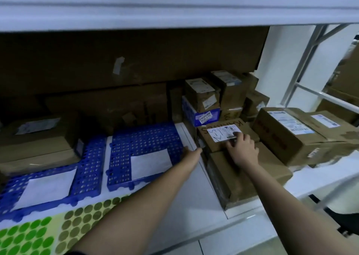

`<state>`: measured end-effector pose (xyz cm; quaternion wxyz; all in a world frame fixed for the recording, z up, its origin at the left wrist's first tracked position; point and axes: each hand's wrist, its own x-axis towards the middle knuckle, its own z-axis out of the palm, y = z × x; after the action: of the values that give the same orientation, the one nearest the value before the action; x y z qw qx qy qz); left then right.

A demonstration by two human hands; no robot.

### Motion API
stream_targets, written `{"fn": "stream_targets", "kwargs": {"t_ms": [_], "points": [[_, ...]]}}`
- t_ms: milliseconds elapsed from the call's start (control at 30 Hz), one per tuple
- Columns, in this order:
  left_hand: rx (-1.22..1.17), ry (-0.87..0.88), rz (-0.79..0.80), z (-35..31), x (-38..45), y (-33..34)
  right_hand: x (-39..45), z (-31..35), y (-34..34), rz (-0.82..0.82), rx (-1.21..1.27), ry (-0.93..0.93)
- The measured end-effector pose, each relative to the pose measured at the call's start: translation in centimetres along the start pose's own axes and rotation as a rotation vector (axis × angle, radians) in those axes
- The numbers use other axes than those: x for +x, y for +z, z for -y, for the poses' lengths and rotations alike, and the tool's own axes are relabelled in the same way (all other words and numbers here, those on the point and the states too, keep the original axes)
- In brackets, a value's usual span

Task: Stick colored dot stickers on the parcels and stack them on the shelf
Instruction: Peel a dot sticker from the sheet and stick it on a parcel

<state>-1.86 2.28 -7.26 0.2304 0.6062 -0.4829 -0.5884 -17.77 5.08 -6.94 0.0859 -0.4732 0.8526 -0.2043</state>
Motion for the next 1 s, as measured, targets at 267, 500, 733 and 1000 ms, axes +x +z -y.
{"fn": "stream_targets", "kwargs": {"t_ms": [267, 500, 733, 1000], "points": [[-0.027, -0.132, 0.080, 1.7, 0.3, 4.8, -0.2, -5.0, -0.7, 0.008, -0.130, 0.038], [-0.189, -0.217, 0.128, 3.5, 1.0, 7.3, 0.1, -6.3, -1.0, -0.009, -0.177, 0.067], [-0.226, -0.222, 0.152, 3.0, -0.9, 8.0, 0.3, -6.1, -1.7, 0.003, -0.176, 0.101], [-0.405, -0.282, 0.046, 8.3, 6.4, 10.9, 0.5, -4.9, -2.4, 0.045, -0.135, 0.263]]}}
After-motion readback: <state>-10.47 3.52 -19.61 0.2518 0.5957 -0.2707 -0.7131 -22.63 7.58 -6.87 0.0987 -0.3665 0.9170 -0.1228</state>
